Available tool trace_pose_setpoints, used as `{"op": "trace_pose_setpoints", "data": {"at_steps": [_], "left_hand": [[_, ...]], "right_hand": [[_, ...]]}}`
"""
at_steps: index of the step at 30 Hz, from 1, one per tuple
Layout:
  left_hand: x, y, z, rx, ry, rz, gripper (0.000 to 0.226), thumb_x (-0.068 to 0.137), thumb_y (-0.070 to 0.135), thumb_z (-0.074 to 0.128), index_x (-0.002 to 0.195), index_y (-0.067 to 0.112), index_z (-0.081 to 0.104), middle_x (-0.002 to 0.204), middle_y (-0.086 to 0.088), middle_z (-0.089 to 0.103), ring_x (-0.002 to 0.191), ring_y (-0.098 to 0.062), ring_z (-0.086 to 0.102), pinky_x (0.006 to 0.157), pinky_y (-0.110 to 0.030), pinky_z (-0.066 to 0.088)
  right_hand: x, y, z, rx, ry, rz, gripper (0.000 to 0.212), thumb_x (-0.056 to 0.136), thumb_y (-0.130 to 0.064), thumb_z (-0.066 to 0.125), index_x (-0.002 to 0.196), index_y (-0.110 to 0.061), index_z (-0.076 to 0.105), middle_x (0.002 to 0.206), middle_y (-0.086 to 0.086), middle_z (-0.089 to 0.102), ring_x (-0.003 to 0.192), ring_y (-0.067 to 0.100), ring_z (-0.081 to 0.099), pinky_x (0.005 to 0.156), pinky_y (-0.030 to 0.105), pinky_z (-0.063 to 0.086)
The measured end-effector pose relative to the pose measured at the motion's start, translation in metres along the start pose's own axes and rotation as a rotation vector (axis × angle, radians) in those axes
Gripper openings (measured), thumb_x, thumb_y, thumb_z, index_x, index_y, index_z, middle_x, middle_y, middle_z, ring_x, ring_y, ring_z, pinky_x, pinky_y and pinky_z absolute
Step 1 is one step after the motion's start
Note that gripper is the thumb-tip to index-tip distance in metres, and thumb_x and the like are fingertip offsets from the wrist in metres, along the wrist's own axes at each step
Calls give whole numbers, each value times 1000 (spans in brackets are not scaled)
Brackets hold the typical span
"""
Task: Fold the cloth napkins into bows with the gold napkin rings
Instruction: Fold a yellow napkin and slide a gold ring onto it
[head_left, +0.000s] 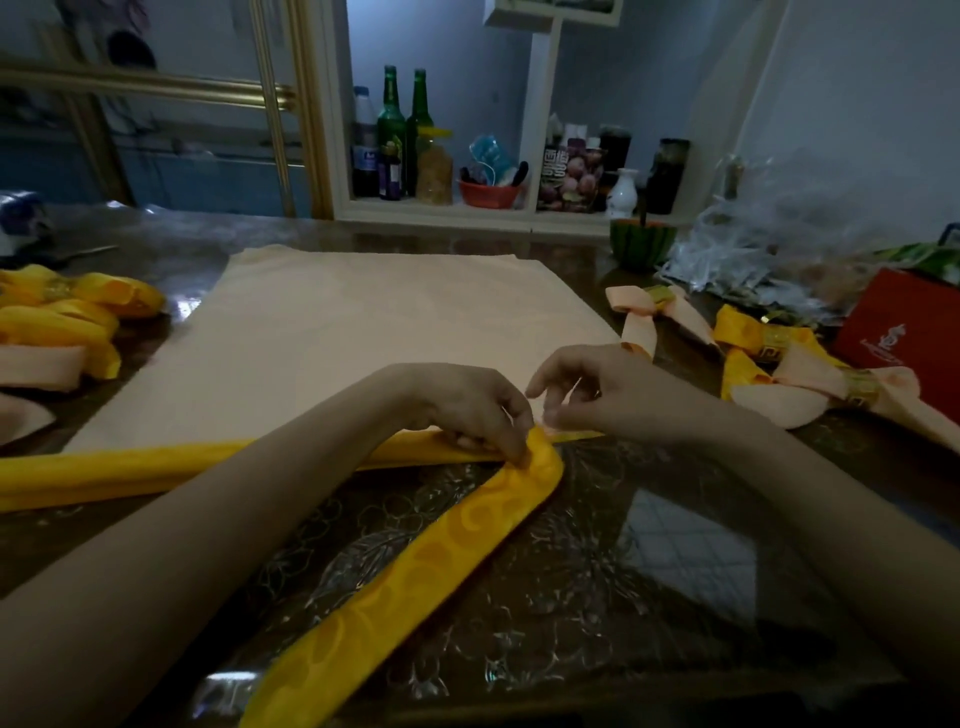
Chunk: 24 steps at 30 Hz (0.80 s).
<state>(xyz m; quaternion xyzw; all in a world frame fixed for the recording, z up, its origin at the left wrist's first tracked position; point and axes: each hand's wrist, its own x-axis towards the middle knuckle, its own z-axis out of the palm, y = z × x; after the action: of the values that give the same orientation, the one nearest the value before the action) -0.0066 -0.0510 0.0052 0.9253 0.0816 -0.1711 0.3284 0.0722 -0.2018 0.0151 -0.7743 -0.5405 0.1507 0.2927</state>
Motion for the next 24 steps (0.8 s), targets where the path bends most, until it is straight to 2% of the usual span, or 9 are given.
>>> {"op": "trace_pose_setpoints", "data": {"at_steps": [3, 6, 8, 10, 12, 13, 17, 20, 24], "left_hand": [[0, -2, -1, 50, -36, 13, 20, 81, 21, 69, 68, 15, 55, 33, 11, 42, 34, -3, 35, 48, -18, 33], [-2, -6, -12, 21, -12, -29, 17, 80, 23, 71, 77, 12, 59, 36, 12, 45, 35, -3, 38, 41, -13, 33], [-4, -15, -25, 60, 60, -83, 18, 79, 25, 72, 76, 14, 59, 45, 9, 50, 41, -5, 43, 41, -14, 35], [-6, -23, -35, 169, 104, -145, 21, 79, 32, 72, 80, 16, 59, 64, 4, 56, 55, -8, 50, 47, -16, 38], [-9, -29, -42, 233, 68, -227, 23, 81, 37, 69, 86, 16, 60, 75, 3, 58, 67, -9, 54, 55, -17, 43], [-8, -32, -44, 243, 32, -257, 23, 82, 37, 68, 88, 17, 61, 79, 4, 60, 71, -9, 57, 59, -17, 45], [-15, -35, -53, 248, -87, -311, 17, 84, 31, 67, 95, 18, 63, 93, 0, 65, 83, -12, 61, 73, -22, 53], [-20, -36, -56, 254, -163, -385, 18, 83, 25, 68, 98, 17, 62, 102, -5, 64, 89, -15, 60, 82, -28, 55], [-16, -36, -53, 259, -190, -422, 16, 81, 28, 69, 89, 16, 62, 96, -6, 63, 83, -15, 61, 78, -27, 56]], "right_hand": [[16, 9, 3, -10, -254, 58, 21, 83, -11, 68, 92, -27, 57, 93, -10, 59, 66, -9, 54, 61, 9, 44], [29, 7, 2, -88, -393, 61, 16, 85, -19, 67, 93, -28, 57, 93, -16, 55, 69, -16, 51, 63, 4, 39], [39, 7, 1, -111, -473, 31, 14, 86, -21, 66, 93, -30, 58, 96, -14, 55, 73, -15, 50, 66, 4, 39], [43, 5, 2, -167, -507, 13, 13, 85, -25, 67, 89, -35, 59, 101, -5, 58, 82, -3, 51, 74, 13, 43], [49, 2, 2, -242, -531, -1, 13, 83, -29, 68, 83, -37, 58, 100, -2, 58, 85, 7, 51, 79, 27, 45], [51, 0, 2, -265, -545, -10, 13, 83, -29, 69, 81, -37, 58, 97, -3, 57, 84, 9, 51, 78, 29, 45], [52, 0, 4, -281, -529, -14, 14, 84, -30, 68, 80, -35, 55, 88, -8, 54, 77, 5, 49, 71, 23, 43], [43, 7, 9, -267, -438, -44, 12, 84, -25, 65, 81, -30, 55, 85, -7, 53, 72, 6, 47, 64, 20, 41], [40, 20, 5, -285, -233, -79, 7, 79, -20, 65, 83, -19, 60, 75, -7, 49, 64, 4, 42, 56, 15, 35]]}}
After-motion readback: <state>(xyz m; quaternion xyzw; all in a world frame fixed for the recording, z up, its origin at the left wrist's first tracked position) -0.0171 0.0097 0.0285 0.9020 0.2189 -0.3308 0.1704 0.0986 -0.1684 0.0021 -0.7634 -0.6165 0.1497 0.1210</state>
